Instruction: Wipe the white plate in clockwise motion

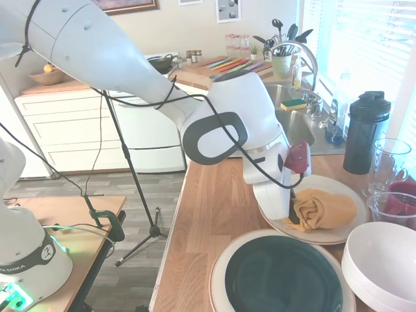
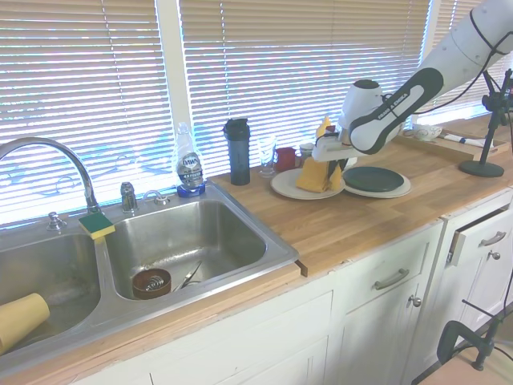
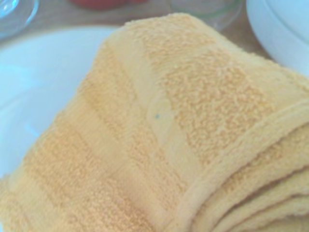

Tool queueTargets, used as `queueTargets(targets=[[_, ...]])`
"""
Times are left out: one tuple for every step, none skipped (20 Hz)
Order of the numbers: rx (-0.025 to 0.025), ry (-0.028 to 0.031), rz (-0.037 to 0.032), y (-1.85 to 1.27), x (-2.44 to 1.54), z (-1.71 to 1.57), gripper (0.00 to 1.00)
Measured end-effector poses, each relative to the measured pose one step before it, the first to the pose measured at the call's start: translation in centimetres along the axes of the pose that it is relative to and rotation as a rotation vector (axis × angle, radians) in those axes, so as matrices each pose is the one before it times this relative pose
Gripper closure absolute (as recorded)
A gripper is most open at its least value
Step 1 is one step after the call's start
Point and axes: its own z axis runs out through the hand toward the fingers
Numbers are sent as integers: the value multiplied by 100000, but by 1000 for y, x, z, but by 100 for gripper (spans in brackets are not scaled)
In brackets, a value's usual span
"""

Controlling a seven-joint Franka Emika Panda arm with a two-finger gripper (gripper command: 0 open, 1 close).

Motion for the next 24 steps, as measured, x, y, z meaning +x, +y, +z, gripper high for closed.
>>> queueTargets(targets=[[-87, -111, -227, 139, -535, -253, 100], [-44, -131, -404, 119, -569, -274, 100], [32, -210, -445, 77, -633, -306, 100], [57, -185, -313, 72, -614, -314, 100], [32, -271, -349, 50, -603, -317, 100], [31, -316, -251, 23, -619, -340, 100], [-26, -420, -228, -14, -612, -295, 100], [-42, -438, -164, -35, -559, -300, 100], [115, -478, -346, -55, -612, -267, 100], [192, -494, -275, -104, -623, -167, 100], [202, -407, -1, -180, -532, -123, 100], [234, -377, -30, -214, -504, -90, 100], [262, -404, 188, -205, -499, -65, 100], [241, -343, 103, -188, -460, -68, 100], [253, -304, 404, -187, -401, -60, 100], [277, -225, 642, -239, -296, -14, 100], [231, -126, 860, -283, -134, 82, 100], [246, -13, 755, -351, 24, 165, 100], [278, 39, 848, -463, 133, 262, 100], [321, 37, 620, -518, 169, 299, 100], [266, 28, 592, -532, 195, 382, 100], [237, -5, 613, -525, 215, 428, 100], [242, -1, 670, -495, 218, 410, 100], [234, 113, 693, -470, 293, 411, 100]])
